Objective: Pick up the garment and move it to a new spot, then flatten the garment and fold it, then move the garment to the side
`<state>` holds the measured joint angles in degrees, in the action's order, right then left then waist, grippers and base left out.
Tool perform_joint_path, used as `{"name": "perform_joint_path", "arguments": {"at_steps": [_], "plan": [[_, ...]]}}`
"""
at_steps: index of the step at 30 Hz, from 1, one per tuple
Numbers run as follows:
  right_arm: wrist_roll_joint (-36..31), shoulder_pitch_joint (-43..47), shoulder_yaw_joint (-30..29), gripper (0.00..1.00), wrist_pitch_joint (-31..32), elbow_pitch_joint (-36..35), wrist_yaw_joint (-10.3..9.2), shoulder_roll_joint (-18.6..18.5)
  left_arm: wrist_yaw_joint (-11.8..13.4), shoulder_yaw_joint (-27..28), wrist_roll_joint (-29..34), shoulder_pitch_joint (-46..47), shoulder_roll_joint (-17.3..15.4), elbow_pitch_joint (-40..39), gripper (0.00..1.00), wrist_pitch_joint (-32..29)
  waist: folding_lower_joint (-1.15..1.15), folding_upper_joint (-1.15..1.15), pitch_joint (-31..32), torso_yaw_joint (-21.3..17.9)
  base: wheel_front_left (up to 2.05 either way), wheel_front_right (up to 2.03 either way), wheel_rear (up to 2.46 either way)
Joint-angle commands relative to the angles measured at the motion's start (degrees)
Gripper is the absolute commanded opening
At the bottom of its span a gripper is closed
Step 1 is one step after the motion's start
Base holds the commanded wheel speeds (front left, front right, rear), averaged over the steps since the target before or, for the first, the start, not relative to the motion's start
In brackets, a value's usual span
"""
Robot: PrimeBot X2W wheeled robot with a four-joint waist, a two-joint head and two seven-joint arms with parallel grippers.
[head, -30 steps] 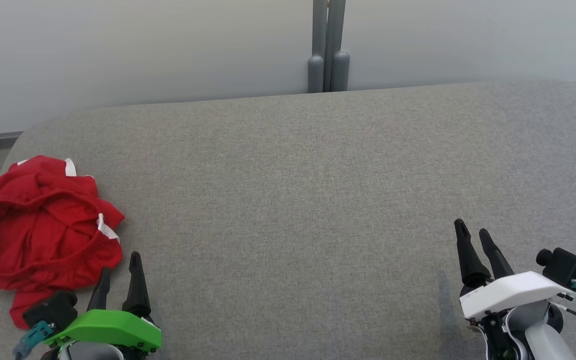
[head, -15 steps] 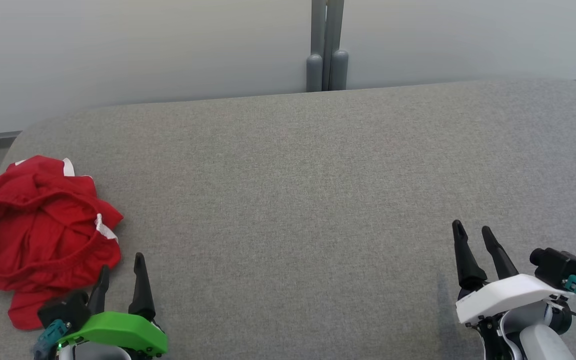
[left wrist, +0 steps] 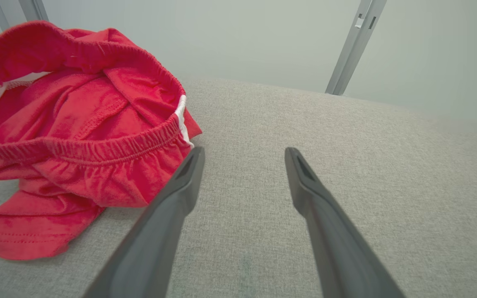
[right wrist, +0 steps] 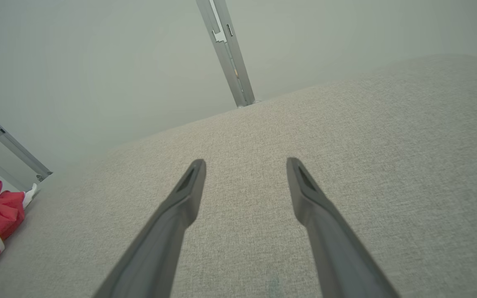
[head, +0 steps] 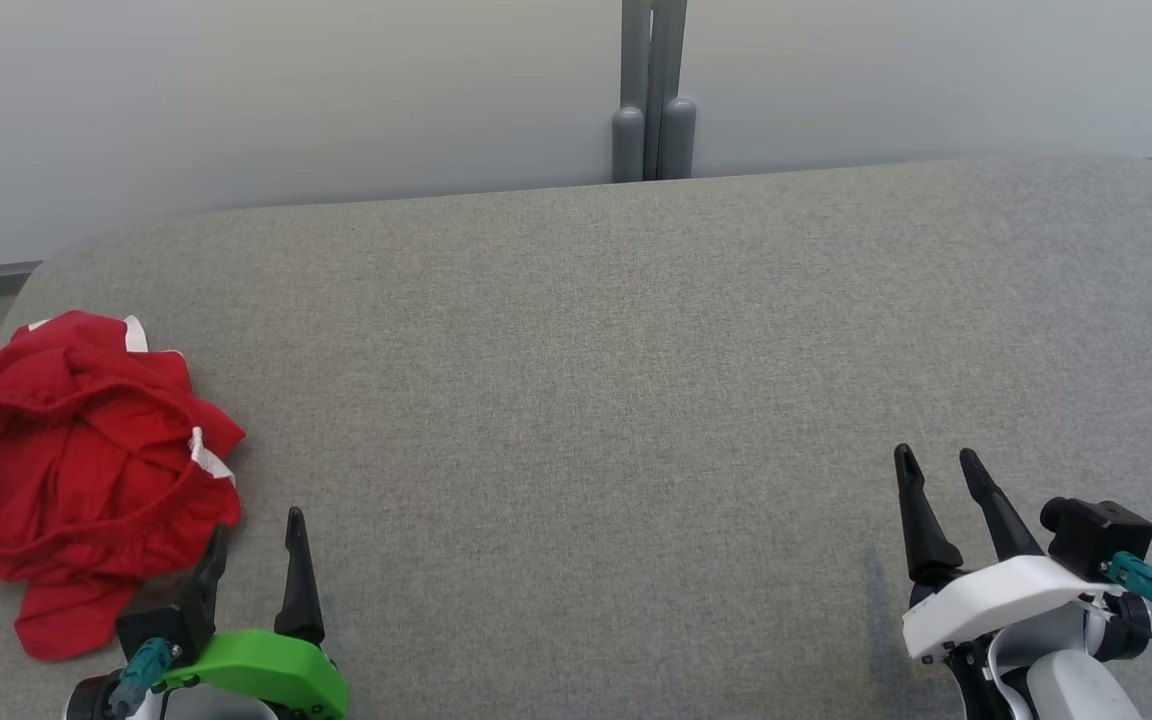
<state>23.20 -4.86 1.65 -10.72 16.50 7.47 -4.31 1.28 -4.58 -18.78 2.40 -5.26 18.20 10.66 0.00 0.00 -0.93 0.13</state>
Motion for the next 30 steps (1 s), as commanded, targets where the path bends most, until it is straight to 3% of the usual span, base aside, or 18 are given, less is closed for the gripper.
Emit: {"name": "perform_joint_path", "arguments": {"at_steps": [1, 30], "plan": [[-1.76, -0.07, 0.13, 1.00, -0.66, -0.09, 0.03, -0.35, 0.45, -0.25, 1.70, 0.28, -0.67, -0.22, 1.00, 0.61, 0.00, 0.00, -0.01, 0.01, 0.00, 0.00, 0.00], [-16.21, 0.90, -0.16, 1.00, -4.07, 0.70, 0.03, -0.67, 2.53, -1.28, 15.50, -1.03, -0.52, 0.52, 1.00, 4.08, 0.00, 0.00, -0.03, 0.23, 0.00, 0.00, 0.00]]}}
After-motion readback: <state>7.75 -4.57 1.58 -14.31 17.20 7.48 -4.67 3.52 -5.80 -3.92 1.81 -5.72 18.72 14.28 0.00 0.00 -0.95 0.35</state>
